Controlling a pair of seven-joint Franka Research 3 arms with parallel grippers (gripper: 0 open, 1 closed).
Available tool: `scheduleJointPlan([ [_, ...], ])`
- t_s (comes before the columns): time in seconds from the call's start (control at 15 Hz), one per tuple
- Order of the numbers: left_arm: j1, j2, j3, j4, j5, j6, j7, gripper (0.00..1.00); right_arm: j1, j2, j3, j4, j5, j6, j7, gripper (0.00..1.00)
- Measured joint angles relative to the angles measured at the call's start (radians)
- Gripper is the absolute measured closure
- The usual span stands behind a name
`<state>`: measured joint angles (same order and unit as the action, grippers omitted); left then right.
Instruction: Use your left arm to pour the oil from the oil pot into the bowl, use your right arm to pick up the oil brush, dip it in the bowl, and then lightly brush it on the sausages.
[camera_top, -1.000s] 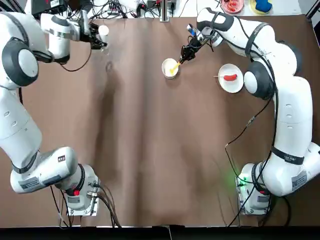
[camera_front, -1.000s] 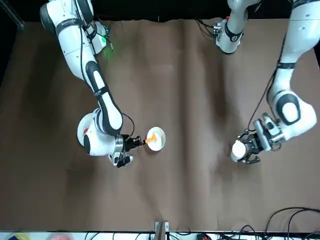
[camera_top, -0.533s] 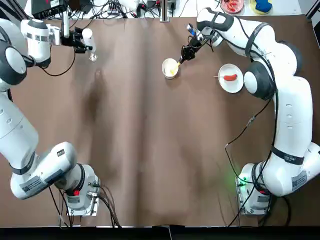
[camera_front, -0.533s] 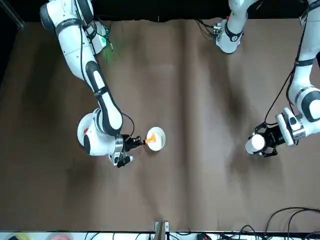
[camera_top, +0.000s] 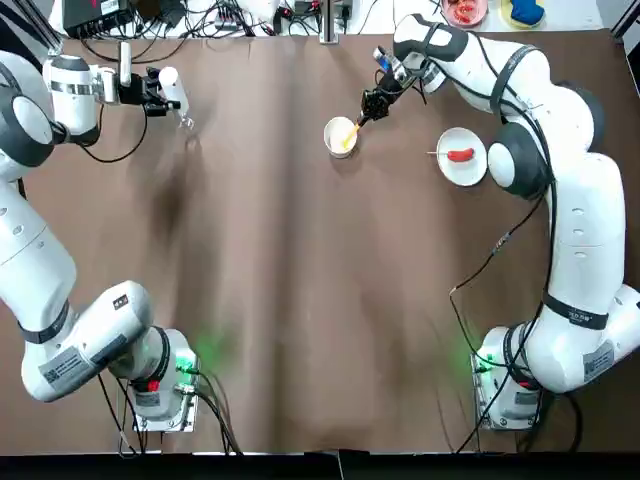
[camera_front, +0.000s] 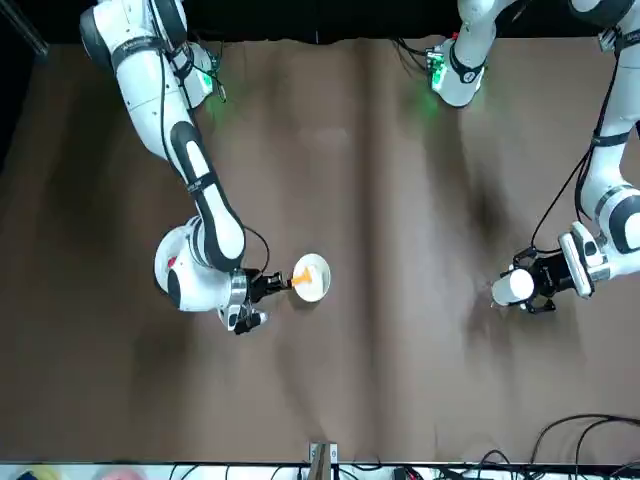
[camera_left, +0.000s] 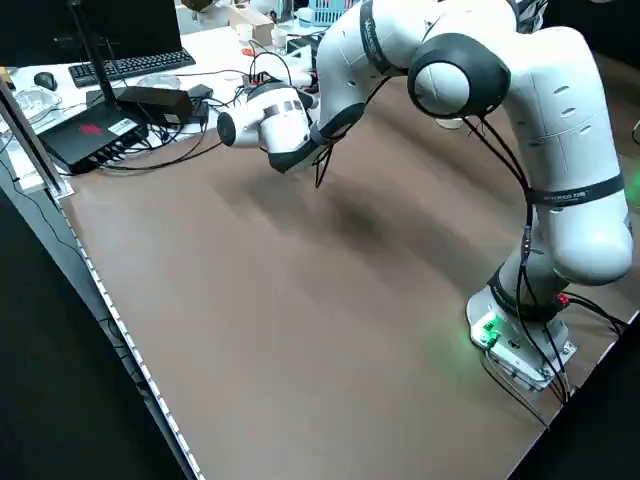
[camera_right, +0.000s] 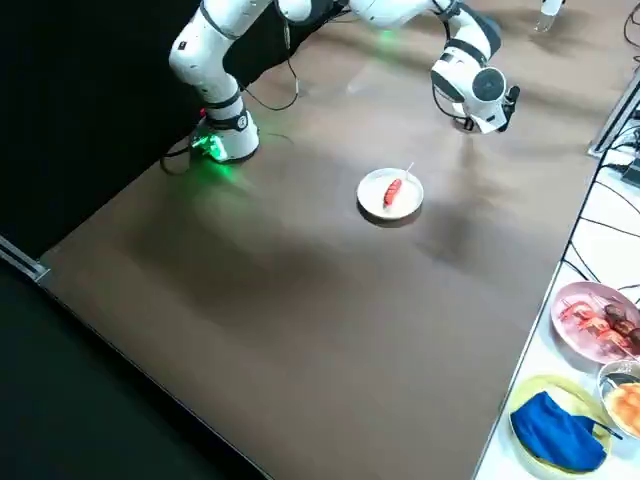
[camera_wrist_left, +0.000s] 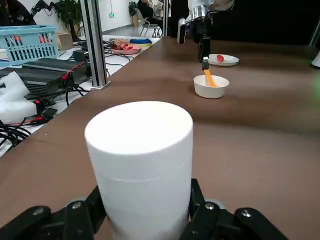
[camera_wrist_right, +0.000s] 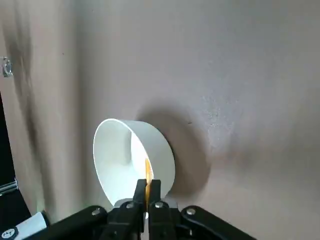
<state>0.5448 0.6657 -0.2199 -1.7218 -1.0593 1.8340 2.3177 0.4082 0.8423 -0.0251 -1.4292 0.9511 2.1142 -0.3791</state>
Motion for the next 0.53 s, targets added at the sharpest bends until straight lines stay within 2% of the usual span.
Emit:
scheduleJointPlan([
  [0.53, 0.048, 0.063, 0.000, 0.001, 0.000, -0.043, 0.054, 0.34, 0.003, -0.004, 0.006, 0.006, 0.000, 0.000, 0.061, 0.96],
])
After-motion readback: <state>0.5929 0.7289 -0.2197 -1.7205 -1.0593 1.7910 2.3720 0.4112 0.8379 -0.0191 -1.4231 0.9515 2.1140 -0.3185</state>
